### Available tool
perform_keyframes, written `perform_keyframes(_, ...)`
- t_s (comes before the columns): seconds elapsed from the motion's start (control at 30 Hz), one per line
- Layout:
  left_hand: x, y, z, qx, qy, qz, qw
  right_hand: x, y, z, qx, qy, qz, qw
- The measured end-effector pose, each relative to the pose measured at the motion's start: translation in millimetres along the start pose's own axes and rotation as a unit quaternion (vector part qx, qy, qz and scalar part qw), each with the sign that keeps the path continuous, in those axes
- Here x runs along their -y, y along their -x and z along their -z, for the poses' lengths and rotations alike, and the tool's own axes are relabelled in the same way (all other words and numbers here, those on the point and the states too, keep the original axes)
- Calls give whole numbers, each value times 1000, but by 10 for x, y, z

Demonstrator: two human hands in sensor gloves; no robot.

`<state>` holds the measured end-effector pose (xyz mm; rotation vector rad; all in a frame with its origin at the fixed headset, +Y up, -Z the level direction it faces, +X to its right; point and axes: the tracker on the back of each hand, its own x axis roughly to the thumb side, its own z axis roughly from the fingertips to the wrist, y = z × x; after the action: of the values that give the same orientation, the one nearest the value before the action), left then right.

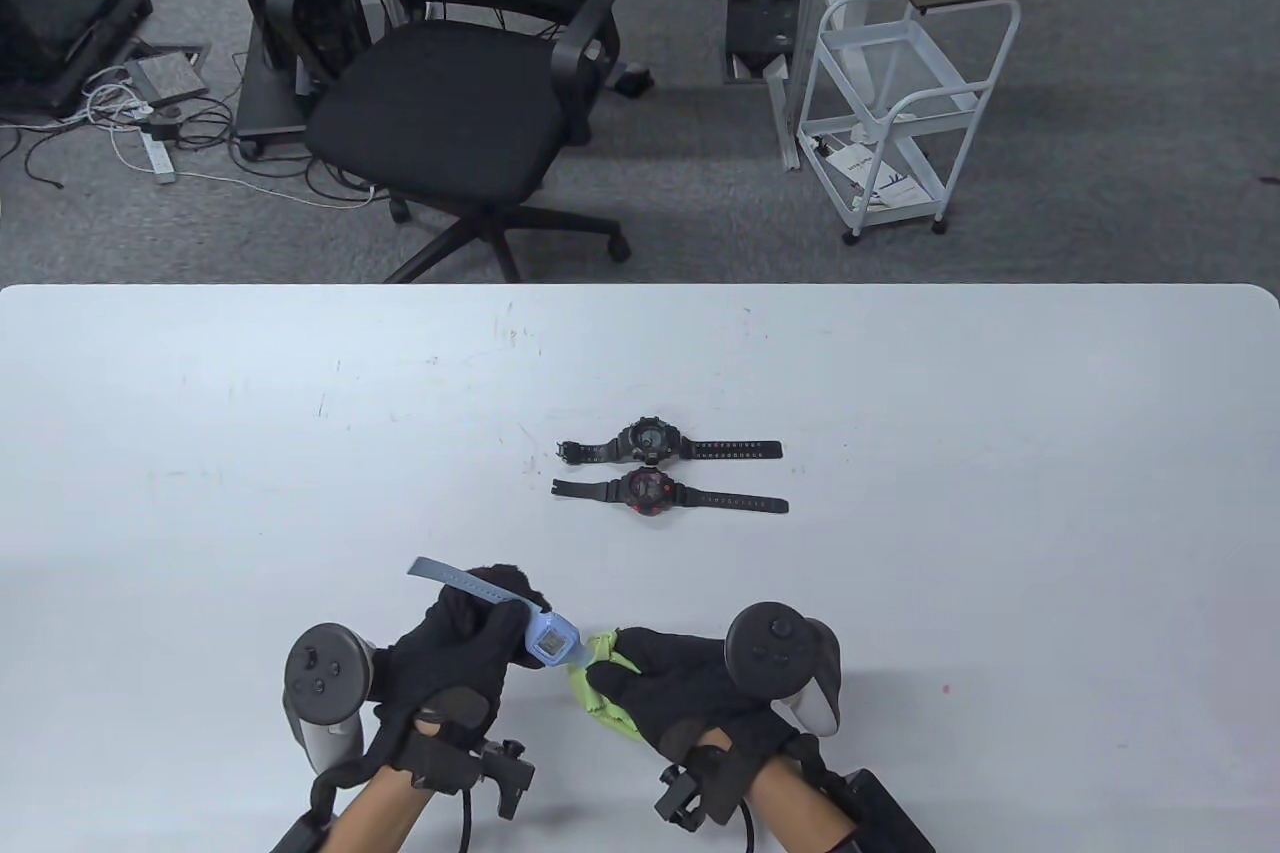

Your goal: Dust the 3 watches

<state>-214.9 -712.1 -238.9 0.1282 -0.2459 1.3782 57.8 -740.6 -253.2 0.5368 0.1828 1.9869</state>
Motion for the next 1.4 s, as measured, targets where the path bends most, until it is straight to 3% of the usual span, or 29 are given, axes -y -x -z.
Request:
perform_keyframes(0.27, -29, 1, 2, 0, -5, 1, 1000, 31, 10, -11, -7, 14, -17, 1000)
perform_keyframes(0.53, -37, 4, 1, 1, -6, 2, 1000, 14, 30, 0, -7, -12, -6, 1000)
perform_keyframes(0.67, -52, 8, 0, -1, -9, 0, 1000, 30, 25, -9, -9, 6, -14, 1000)
perform_keyframes(0.9, -54, 1, 2, 1, -9, 1, 1000, 11, 36, -3, -12, -17, -4, 1000)
perform_keyframes(1.07, -69, -4, 3, 1, -14, -2, 1000, 39, 27, -14, -14, 10, -23, 1000)
perform_keyframes(1.23, -71, -7, 0, 2, -16, -3, 1000, 26, 30, -11, -10, -12, -6, 1000)
perform_keyframes(1.4, -79, -6, 2, 1, -17, -2, 1000, 38, 27, -17, -13, 4, -22, 1000)
